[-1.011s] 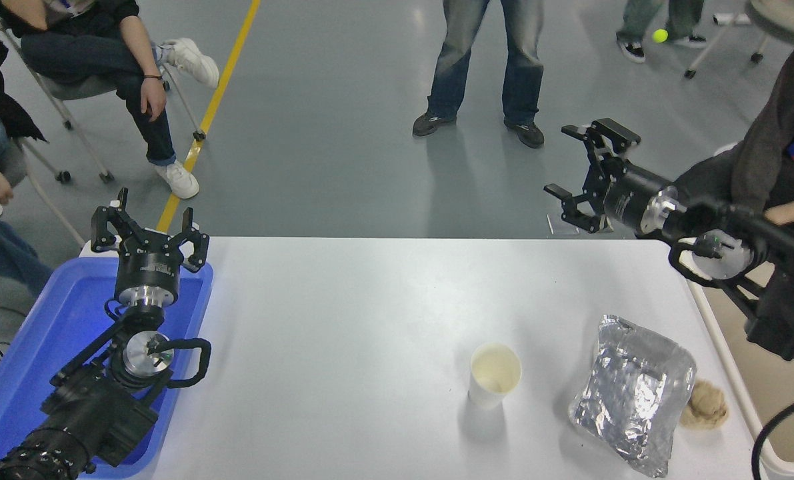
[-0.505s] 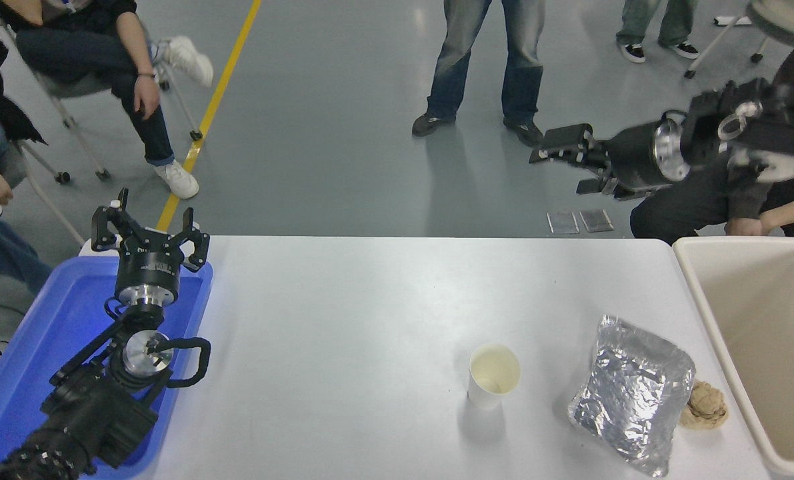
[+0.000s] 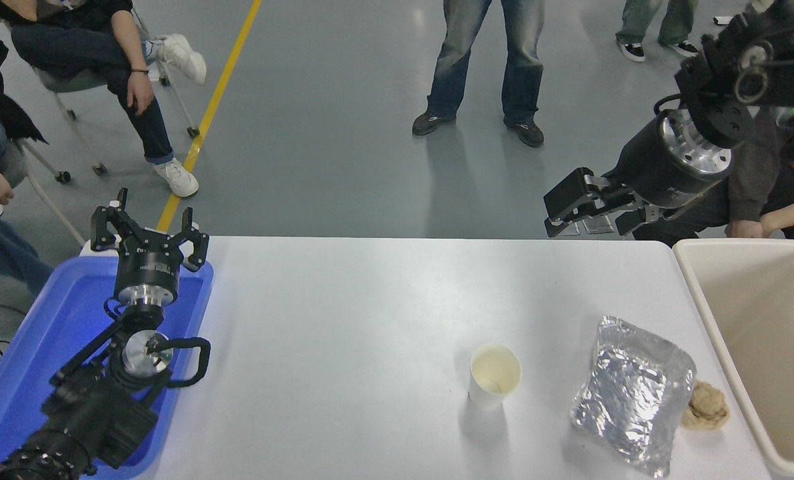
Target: Pick up paper cup place in dustbin
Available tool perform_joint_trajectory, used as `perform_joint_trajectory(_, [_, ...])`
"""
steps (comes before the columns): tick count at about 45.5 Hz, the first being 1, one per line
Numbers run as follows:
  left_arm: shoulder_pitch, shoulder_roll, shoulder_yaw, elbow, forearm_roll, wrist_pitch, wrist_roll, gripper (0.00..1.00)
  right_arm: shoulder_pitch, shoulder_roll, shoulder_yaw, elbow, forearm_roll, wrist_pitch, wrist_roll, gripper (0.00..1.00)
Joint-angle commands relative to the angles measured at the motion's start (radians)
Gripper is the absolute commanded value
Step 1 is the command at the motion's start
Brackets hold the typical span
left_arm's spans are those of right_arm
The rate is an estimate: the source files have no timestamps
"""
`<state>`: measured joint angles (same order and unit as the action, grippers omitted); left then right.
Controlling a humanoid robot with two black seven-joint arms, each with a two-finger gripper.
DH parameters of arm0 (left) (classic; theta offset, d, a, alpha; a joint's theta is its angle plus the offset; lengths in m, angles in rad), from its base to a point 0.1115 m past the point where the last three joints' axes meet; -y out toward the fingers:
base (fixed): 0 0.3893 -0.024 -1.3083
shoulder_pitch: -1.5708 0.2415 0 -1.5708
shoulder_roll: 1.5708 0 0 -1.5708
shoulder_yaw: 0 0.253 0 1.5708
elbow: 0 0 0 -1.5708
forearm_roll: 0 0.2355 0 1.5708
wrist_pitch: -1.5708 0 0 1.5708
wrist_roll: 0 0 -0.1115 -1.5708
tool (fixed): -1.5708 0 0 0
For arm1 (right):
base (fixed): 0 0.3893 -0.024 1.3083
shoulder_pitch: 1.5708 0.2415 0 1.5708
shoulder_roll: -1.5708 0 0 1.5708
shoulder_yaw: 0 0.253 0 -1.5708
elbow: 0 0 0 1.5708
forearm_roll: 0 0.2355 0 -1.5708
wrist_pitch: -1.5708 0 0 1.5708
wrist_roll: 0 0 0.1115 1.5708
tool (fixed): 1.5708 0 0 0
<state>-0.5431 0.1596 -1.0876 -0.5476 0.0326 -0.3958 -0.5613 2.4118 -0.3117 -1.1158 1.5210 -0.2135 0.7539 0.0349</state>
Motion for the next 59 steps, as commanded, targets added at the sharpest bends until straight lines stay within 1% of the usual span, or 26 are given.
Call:
perform_joint_trajectory(1, [0.0, 0.0, 0.0, 0.0, 0.001, 0.0, 0.001, 0.99, 0.119, 0.089, -0.03, 0.06, 0.141, 0.031, -0.001, 1.0])
perform_joint_trajectory(10, [0.0, 0.0, 0.0, 0.0, 0.001, 0.0, 0.001, 0.99, 0.112, 0.108, -0.036, 0.06, 0.308, 0.031, -0.003, 1.0])
perform_joint_trajectory(25, [0.0, 0.0, 0.0, 0.0, 0.0, 0.0, 0.0, 0.99, 0.084, 0.123, -0.018, 0.053, 0.315, 0.031, -0.003, 1.0])
perform_joint_trajectory(34, [0.002, 0.0, 0.0, 0.0, 0.0, 0.0, 0.0, 0.99, -0.045, 0.204, 0.039, 0.022, 0.329, 0.031, -0.001, 1.0])
perform_joint_trajectory(40, [0.0, 0.0, 0.0, 0.002, 0.0, 0.0, 0.0, 0.99, -0.19, 0.264, 0.097, -0.085, 0.327, 0.009, -0.001, 1.0])
perform_joint_trajectory(46, [0.0, 0.0, 0.0, 0.002, 0.0, 0.0, 0.0, 0.99, -0.353, 0.307, 0.154, -0.202, 0.296, -0.047, -0.003, 1.0])
perform_joint_trajectory(54, [0.0, 0.0, 0.0, 0.0, 0.0, 0.0, 0.0, 0.99, -0.528, 0.31, 0.197, -0.311, 0.145, -0.091, -0.003, 1.0])
perform_joint_trajectory(59, [0.002, 0.0, 0.0, 0.0, 0.0, 0.0, 0.0, 0.99, -0.6, 0.295, 0.202, -0.351, 0.082, -0.099, -0.003, 1.0])
